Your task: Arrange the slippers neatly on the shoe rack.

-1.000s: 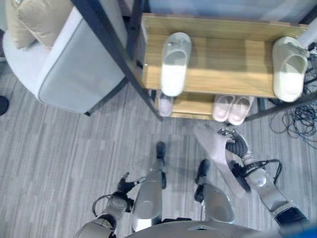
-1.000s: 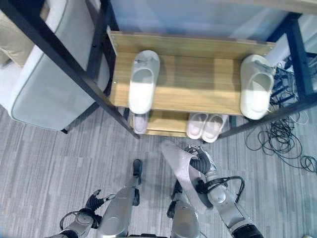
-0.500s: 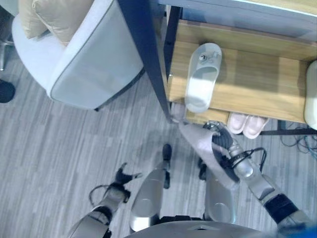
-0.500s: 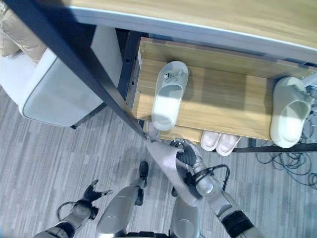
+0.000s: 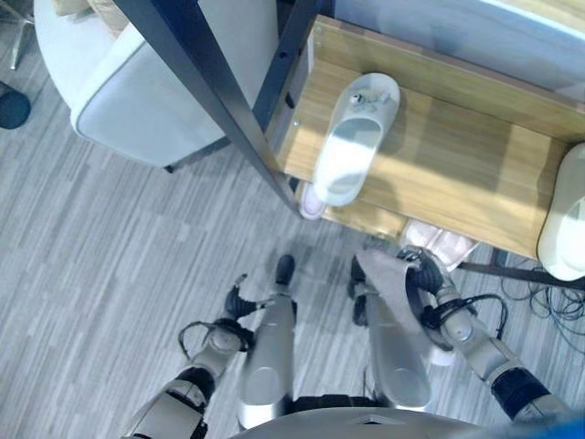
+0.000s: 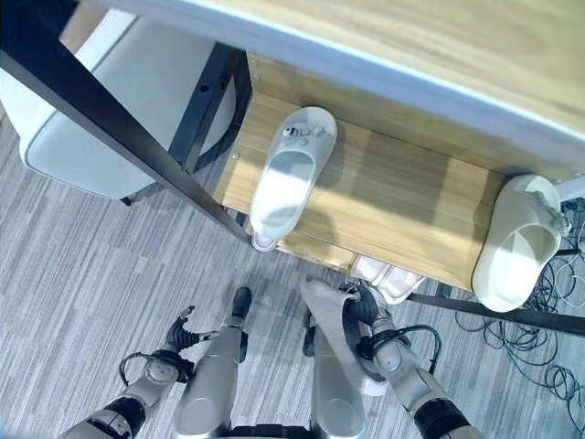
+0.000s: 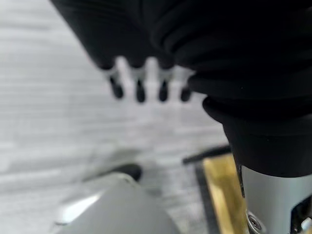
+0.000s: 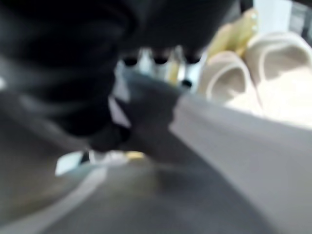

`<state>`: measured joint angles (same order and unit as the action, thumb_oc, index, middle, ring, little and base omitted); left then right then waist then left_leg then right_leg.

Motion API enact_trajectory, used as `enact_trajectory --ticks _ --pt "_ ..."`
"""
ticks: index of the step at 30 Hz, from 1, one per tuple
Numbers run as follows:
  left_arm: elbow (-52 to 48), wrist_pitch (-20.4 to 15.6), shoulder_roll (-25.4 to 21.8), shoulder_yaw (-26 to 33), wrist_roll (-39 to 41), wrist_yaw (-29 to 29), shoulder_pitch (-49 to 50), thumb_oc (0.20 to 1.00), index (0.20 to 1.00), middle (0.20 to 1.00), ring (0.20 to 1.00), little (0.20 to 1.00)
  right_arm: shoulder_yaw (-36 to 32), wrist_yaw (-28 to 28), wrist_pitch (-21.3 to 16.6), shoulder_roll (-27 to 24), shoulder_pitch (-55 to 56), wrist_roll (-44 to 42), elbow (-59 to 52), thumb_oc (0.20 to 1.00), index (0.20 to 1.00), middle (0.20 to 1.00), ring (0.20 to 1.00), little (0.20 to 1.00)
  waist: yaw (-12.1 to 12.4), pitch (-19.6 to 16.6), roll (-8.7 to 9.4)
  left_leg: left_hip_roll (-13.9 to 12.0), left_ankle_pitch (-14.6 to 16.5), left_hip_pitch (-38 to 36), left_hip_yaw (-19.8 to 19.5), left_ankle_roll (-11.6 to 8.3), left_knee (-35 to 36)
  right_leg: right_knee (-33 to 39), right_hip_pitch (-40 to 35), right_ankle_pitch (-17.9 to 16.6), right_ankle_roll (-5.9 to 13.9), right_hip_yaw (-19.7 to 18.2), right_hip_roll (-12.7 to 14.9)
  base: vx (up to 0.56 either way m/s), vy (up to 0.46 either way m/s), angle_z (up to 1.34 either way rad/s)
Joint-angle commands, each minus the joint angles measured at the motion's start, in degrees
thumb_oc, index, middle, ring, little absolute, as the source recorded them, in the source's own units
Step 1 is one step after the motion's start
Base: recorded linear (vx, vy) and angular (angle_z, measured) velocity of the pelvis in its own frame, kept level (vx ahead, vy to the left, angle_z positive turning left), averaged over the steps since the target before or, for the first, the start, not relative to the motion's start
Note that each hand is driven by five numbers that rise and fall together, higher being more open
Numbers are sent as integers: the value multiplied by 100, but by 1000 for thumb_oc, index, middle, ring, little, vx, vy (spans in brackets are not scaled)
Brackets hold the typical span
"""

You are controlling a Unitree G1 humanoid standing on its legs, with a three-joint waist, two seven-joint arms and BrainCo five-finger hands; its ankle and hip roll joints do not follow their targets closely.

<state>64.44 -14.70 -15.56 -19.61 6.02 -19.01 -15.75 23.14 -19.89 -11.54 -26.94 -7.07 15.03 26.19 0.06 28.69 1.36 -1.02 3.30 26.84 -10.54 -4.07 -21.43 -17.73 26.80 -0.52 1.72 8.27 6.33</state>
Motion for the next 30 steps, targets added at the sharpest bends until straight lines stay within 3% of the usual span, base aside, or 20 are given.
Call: enact_trajectory --ticks 1,5,9,21,22,24,25,29,30 --pt "-358 -263 16 217 437 -155 307 1000 1000 1000 1000 1000 -62 -352 -100 -41 66 150 -596 200 200 200 200 200 -4 -109 -44 20 530 429 265 207 -866 -1162 74 931 372 -242 384 -21 47 -16" --pt "-282 -355 -102 508 817 -145 210 1000 1000 1000 1000 1000 -103 -469 -70 -47 5 233 -553 200 200 200 200 200 -6 -138 -53 36 785 710 263 281 -1407 -1613 331 1106 331 -320 400 -1 45 -10" --pt "-164 -446 -168 876 1206 -228 104 1000 1000 1000 1000 1000 -196 -577 -38 -9 -9 220 -465 200 200 200 200 200 7 -187 -33 9 1313 857 262 379 -2075 -2148 463 1500 313 -454 396 89 39 5" --pt "-603 -502 -284 671 1247 -309 -24 1000 1000 1000 1000 1000 -413 -892 127 52 -308 -30 -179 200 200 200 200 200 18 -297 -59 113 1989 1882 344 522 -3636 -3539 1516 2084 114 -619 357 -4 9 -2" --pt "-815 -530 -433 729 1481 -320 -72 1000 1000 1000 1000 1000 -675 -1122 154 -5 -559 -402 -203 200 200 200 200 200 53 -327 -121 190 2194 2589 339 563 -4387 -4251 2224 2332 -5 -740 347 -76 -40 -7" --pt "-902 -553 -501 881 1770 -301 -126 1000 1000 1000 1000 1000 -817 -1266 185 -177 -901 -482 -271 200 200 200 200 200 116 -416 -183 197 2441 3312 262 640 -5190 -5062 2990 2600 -102 -851 299 -71 -49 -4" --pt "-902 -553 -501 883 1771 -300 -128 1000 1000 1000 1000 1000 -817 -1265 186 -179 -904 -482 -271 200 200 200 200 200 117 -432 -183 196 2453 3344 265 640 -5215 -5087 3025 2611 -101 -857 298 -29 -29 -5" --pt "-1121 -627 -569 1252 2352 -366 -215 1000 1000 1000 1000 1000 -900 -1386 264 -366 -1431 -485 -520 200 200 200 200 200 230 -447 -243 223 2863 4204 228 757 -6446 -6351 3987 2993 -231 -1045 250 10 -22 -5" --pt "-1162 -699 -575 1467 2737 -455 -341 1000 1000 1000 1000 1000 -910 -1458 296 -385 -1781 -505 -649 200 200 200 200 200 285 -402 -256 259 3154 4719 208 825 -7355 -7260 4547 3220 -302 -1170 183 49 -23 -12"
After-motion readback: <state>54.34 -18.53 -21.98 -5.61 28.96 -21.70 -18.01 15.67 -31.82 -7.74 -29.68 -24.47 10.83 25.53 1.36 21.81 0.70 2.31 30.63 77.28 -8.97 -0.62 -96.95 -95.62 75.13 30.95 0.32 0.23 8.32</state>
